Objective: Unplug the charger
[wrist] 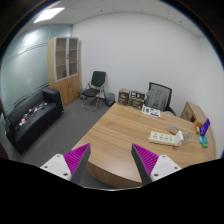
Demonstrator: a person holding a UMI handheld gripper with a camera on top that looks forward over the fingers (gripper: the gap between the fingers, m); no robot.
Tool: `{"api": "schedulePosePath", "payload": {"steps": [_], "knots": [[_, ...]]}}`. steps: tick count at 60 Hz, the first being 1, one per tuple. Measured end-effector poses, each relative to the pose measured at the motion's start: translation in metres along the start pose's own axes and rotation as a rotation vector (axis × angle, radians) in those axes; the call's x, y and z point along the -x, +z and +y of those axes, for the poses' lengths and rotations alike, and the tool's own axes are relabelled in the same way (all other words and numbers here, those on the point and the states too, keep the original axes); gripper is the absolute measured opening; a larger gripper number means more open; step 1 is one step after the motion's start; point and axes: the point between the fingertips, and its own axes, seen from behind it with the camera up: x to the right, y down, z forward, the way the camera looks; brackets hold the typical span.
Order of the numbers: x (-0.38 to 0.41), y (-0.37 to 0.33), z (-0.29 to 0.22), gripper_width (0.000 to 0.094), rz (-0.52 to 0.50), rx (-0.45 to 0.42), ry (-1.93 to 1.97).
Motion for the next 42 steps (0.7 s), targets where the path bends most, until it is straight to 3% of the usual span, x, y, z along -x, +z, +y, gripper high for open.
{"api": "schedulePosePath", "payload": {"steps": [8,18,28,33,42], "knots": [[-0.016,0.0,0.024,0.0861,0.018,0.033,0.026],[-0.08,0.014,0.102,0.0862,0.058,0.131,0.105],[-0.195,0.038,0.173,0.0865,0.208,0.215,0.164],[-0.259,0.058,0.18,0.0868,0.277,0.196,0.201],[-0.364,0.123,0.152,0.0864,0.343,0.077,0.234]]}}
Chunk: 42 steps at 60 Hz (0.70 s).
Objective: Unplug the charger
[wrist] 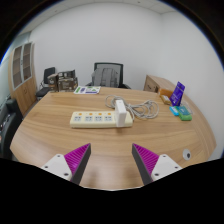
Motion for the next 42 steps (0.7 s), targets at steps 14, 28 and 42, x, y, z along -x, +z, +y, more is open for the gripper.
{"api": "schedulePosePath", "payload": {"steps": [14,28,42], "knots": [[-0.03,0.125,-0.07,0.0836,-0.023,-0.117,-0.013],[-0.031,0.183,-0.082,0.0253,-0.015,-0.128,-0.027],[-0.028,0.183,-0.086,0.0177,-0.04,-0.114,-0.012]]}}
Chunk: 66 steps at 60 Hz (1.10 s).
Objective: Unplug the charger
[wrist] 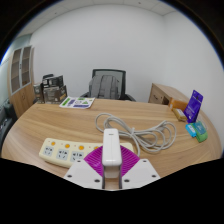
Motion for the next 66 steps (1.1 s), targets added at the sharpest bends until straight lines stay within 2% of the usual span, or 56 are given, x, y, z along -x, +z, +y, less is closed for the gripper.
{"api": "schedulePosePath", "payload": {"steps": [7,14,19,24,30,43,50,54,57,66], "knots": [[0.0,-0.003,-0.005,0.0172,-0.008,0.007,-0.002],[-0.007,-0.049,-0.1,0.017,0.045,-0.24,-0.081],[-0.005,-0.075,-0.152,0.017,-0.012,-0.297,-0.015],[-0.018,-0.085,-0.168,0.0171,-0.043,-0.308,0.042],[-0.048,-0.07,-0.146,0.0174,-0.042,-0.245,0.082],[-0.101,-0.014,-0.008,0.0189,-0.039,0.04,0.179],[-0.109,-0.004,0.04,0.0216,-0.085,0.124,0.259],[-0.118,-0.005,0.041,0.0234,-0.101,0.11,0.292],[-0.123,-0.008,0.041,0.0293,-0.098,0.112,0.288],[-0.154,-0.011,0.057,0.0637,-0.046,0.156,0.257]]}}
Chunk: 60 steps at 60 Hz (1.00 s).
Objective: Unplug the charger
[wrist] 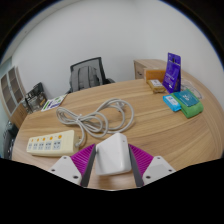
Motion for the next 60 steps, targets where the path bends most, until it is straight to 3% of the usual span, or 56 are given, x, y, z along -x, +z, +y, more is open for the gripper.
{"api": "schedulePosePath", "payload": {"steps": [9,35,60], "knots": [[-0.032,-0.01,0.002,0.0869,0.07,0.002,-0.029],[-0.005,-0.127,-0.026,0.0861,0.213,-0.088,-0.165],[0.054,-0.288,0.019,0.0862,0.347,-0.146,-0.143]]}}
